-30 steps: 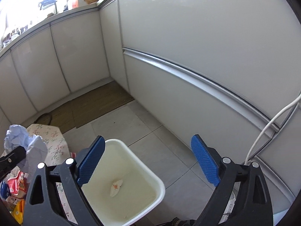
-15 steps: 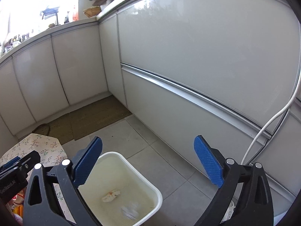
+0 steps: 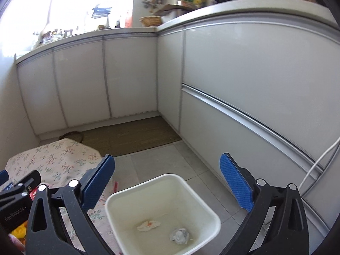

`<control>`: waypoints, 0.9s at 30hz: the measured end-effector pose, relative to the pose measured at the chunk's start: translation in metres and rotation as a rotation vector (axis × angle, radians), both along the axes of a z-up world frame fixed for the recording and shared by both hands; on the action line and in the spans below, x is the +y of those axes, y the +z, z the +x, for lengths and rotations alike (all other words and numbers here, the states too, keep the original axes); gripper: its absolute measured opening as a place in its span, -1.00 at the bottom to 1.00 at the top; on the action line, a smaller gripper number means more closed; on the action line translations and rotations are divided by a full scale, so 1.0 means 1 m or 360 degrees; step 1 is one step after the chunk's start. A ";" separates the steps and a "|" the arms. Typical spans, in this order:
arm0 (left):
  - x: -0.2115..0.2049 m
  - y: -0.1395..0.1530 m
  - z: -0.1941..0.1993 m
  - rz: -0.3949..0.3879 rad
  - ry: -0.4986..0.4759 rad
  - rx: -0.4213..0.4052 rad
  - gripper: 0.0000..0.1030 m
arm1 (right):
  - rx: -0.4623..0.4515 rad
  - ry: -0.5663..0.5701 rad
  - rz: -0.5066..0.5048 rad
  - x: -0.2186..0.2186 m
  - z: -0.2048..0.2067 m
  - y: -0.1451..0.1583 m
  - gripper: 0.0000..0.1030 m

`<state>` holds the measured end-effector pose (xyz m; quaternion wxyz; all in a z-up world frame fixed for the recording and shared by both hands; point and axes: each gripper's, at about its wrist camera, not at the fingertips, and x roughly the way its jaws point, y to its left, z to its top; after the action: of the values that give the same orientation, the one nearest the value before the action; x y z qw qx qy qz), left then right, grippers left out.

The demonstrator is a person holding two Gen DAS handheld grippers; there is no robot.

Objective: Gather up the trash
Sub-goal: 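Move the paper ball over the white bin and open the left gripper, then grasp the white paper cup with green leaf print using the left gripper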

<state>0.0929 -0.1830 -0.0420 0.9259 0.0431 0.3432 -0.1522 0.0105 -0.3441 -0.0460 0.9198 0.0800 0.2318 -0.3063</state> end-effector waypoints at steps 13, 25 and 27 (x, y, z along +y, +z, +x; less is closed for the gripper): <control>0.155 -0.038 0.025 0.0106 0.0465 0.0182 0.86 | 0.0152 0.0404 -0.0097 0.096 0.045 -0.014 0.87; 0.326 -0.097 0.040 -0.0484 0.1043 0.0728 0.83 | 0.0274 0.0574 -0.0084 0.139 0.076 -0.031 0.87; 0.338 -0.110 0.039 -0.0625 0.1088 0.0822 0.79 | 0.0292 0.0592 -0.0076 0.142 0.079 -0.033 0.87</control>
<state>0.1316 0.1549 -0.1522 0.7979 -0.2875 0.5215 0.0936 0.0898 -0.2022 -0.0789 0.9371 -0.0141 0.3181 -0.1427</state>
